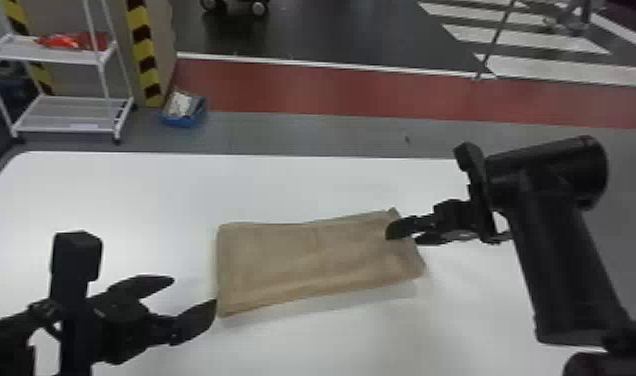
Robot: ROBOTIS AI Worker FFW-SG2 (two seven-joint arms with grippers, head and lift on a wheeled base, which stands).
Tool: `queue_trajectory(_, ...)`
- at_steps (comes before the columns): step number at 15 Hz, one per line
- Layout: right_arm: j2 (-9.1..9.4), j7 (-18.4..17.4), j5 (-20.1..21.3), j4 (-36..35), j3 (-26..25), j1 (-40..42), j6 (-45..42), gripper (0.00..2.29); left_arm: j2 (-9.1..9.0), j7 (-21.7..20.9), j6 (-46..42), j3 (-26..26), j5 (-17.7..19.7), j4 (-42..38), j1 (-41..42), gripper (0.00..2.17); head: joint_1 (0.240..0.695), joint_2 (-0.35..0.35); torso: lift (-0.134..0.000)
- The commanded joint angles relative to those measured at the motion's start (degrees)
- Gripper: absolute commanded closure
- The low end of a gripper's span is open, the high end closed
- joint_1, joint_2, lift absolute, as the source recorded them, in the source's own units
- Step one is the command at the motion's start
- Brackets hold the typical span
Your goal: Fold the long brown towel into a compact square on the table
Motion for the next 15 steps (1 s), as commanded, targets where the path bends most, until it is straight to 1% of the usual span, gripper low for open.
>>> queue_trajectory(1,-0.20,0.1,1.6,0.1,0.6,-0.1,0.3,0.31,0.01,0.0,0.0,-0.1,-0.5,0.4,-0.2,0.03,0.695,-0.176,-0.123)
queue_trajectory(4,-0.11,0.2,3.4,1.8,1.9,-0.4,-0.4,0.33,0.01,0.0,0.0,-0.1,-0.6,0.4,-0.2,0.03,0.695,-0.185,-0.123)
queue_trajectory(7,-0.02,0.3,3.3,2.1,2.2,-0.5,-1.0,0.71,0.01,-0.1,0.0,-0.1,-0.7,0.4,-0.2,0.03,0.695,-0.189,-0.123)
queue_trajectory(8,-0.02,0.7,2.8,2.2,1.9,-0.5,-1.0,0.91,0.01,-0.1,0.0,-0.1,-0.7,0.4,-0.2,0.04,0.695,-0.188,-0.123)
queue_trajectory(9,-0.11,1.6,2.3,2.1,1.1,-0.5,-1.0,1.17,0.01,-0.1,0.0,-0.1,-0.7,0.4,-0.2,0.04,0.695,-0.187,-0.123)
queue_trajectory(10,-0.11,1.8,2.0,2.1,0.1,-0.5,-1.0,1.34,0.01,-0.1,0.0,-0.1,-0.7,0.5,-0.2,0.04,0.695,-0.184,-0.123)
queue_trajectory(11,-0.20,1.7,1.9,2.1,-0.2,-0.4,-1.1,1.39,0.01,-0.1,0.0,-0.1,-0.7,0.6,-0.2,0.04,0.695,-0.181,-0.123)
queue_trajectory(13,-0.20,1.7,1.9,2.0,-1.1,0.3,-1.7,1.43,0.01,0.0,0.0,-0.2,-0.7,0.9,-0.2,0.04,0.695,-0.181,-0.123)
queue_trajectory(14,-0.11,1.8,1.5,1.9,-2.8,1.0,-1.8,1.52,0.01,-0.1,0.0,-0.2,-0.7,0.9,-0.2,0.04,0.695,-0.184,-0.123)
queue_trajectory(15,-0.11,1.8,-1.0,1.0,-3.7,1.4,-1.5,1.51,0.01,-0.1,0.0,-0.2,-0.7,0.9,-0.2,0.04,0.695,-0.186,-0.123)
